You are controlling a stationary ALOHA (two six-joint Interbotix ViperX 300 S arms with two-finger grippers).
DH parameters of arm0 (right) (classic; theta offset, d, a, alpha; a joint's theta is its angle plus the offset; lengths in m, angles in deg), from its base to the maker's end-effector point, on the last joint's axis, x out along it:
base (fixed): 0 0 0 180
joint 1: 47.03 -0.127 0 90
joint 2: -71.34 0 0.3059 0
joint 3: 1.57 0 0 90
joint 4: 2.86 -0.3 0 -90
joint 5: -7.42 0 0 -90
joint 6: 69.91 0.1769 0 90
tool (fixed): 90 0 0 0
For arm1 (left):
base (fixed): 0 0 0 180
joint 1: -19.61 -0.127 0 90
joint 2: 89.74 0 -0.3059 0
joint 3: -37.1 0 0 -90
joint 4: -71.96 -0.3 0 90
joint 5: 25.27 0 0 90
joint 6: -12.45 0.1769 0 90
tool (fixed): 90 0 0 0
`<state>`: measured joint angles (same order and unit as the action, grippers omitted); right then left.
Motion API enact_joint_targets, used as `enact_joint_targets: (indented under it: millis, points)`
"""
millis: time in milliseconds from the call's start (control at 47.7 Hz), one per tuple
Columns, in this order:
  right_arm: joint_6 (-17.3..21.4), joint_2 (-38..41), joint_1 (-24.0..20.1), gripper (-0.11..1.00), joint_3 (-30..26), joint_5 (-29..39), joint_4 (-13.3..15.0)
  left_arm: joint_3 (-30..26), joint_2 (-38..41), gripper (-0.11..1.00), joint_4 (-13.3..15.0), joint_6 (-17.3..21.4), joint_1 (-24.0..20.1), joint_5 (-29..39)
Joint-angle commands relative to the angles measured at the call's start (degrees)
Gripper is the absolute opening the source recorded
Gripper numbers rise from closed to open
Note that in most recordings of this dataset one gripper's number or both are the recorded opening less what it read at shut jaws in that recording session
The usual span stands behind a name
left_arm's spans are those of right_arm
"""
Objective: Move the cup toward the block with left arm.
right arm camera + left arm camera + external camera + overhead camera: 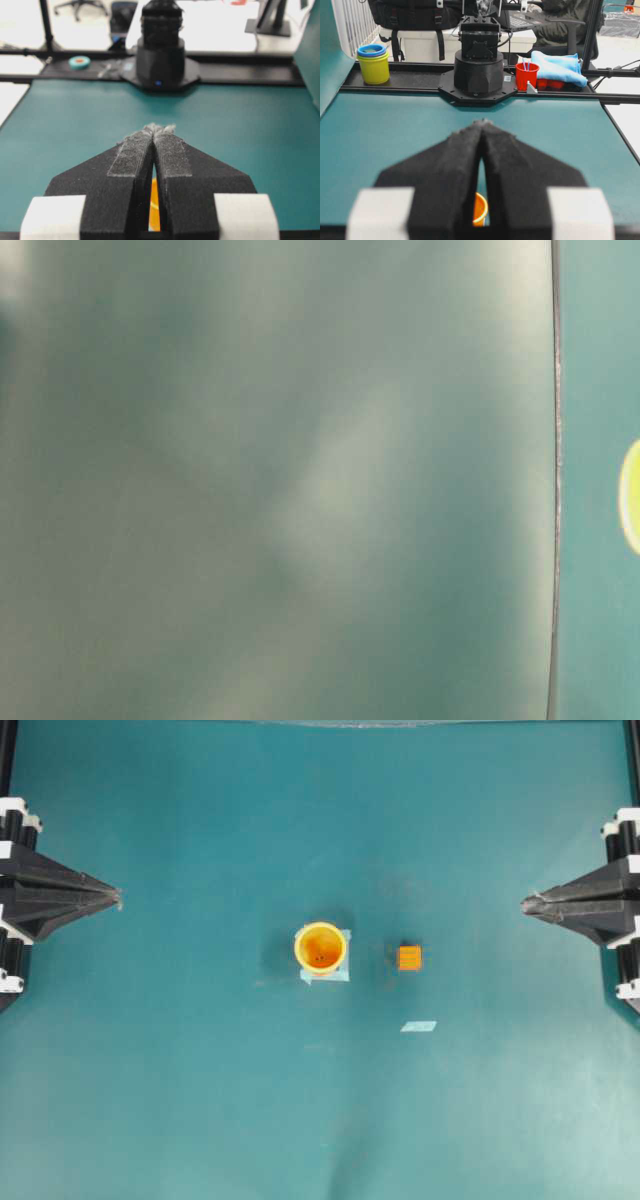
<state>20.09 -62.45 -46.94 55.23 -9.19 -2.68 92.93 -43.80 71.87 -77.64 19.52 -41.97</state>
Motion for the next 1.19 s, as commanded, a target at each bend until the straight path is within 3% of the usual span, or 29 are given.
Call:
enact_joint_targets:
  millis: [0,105,293,650,776,964,1027,1174]
  points:
    - [0.3,0.1,-0.1,0.00,-2.2,-0.2,-0.4,-1.2,0.4,-0.01,-0.1,-0.1,0.4,2.8]
    - [0.9,0.7,-0.1,0.00,-3.3,1.8,-0.3,-1.8,0.5,0.11,-0.1,0.0,-0.2,6.4]
    - [1.1,2.5,-0.1,0.00,-3.8,3.3,-0.4,-1.6,2.3,0.14,-0.1,-0.3,-3.4,12.5]
    - [1.1,3.5,-0.1,0.00,-3.8,3.4,-0.3,-4.2,20.2,0.25,-0.3,-0.2,-6.4,11.2]
    - [1.1,3.5,-0.1,0.00,-3.8,3.4,-0.2,-8.0,27.8,0.40,-0.4,0.5,-6.4,11.3]
    - [1.1,3.5,-0.1,0.00,-3.8,4.0,-0.1,-14.1,37.4,0.80,-0.7,0.9,-6.4,12.3]
    - [1.1,3.4,-0.1,0.00,-3.8,4.4,-0.1,-15.5,39.7,0.85,-0.8,0.9,-6.3,13.4]
    - [1.1,3.3,-0.1,0.00,-3.8,5.1,-0.1,-17.8,44.2,0.85,-0.8,0.8,-6.2,14.4]
